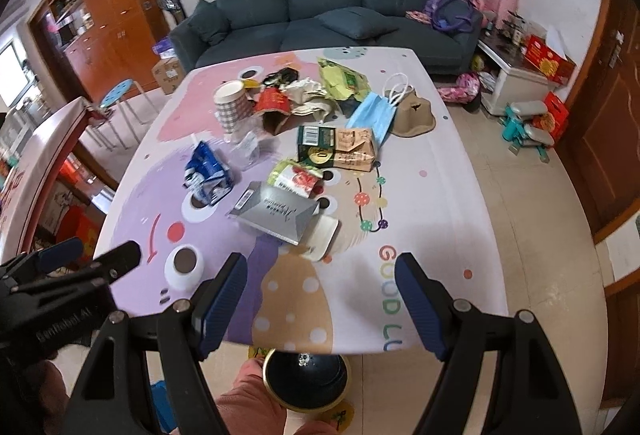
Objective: Collect trash
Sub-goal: 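Grasp the blue milk carton with the left tool while the right tool grasps the silver earplugs box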
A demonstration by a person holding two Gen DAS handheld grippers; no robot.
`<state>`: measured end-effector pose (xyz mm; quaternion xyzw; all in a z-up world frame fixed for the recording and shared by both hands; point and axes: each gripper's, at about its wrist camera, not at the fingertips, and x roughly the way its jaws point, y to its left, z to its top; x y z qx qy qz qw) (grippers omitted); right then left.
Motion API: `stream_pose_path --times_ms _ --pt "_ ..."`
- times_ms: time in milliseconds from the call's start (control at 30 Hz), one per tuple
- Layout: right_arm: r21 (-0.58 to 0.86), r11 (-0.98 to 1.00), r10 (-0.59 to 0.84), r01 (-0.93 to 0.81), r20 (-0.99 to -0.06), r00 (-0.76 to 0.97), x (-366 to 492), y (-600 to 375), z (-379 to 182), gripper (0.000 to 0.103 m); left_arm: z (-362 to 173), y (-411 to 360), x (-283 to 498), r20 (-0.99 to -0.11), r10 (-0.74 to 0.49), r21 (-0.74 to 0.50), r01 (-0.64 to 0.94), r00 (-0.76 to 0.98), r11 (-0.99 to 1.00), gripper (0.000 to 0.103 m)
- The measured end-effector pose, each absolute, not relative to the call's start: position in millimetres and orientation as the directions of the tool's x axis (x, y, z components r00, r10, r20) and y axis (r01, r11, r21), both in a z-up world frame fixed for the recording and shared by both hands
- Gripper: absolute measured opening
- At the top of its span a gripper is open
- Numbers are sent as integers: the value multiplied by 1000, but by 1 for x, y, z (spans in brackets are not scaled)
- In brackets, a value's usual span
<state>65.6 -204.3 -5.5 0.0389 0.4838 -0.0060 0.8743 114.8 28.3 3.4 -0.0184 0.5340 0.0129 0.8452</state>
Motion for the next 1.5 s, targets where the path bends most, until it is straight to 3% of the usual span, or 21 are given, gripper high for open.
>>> stream_pose_path --times_ms 433,867,1500 --pt "144 964 26 222 -887 462 152 -214 -46 77 -49 85 234 -963 -48 -70 -73 266 995 81" --pt "192 973 127 128 -908 399 197 -203 -95 77 -98 91 309 -971 -149 -181 -169 184 969 81" --pt "237 967 188 93 -911 368 202 -215 -110 77 -159 60 351 -994 -59 -88 -361 91 928 81"
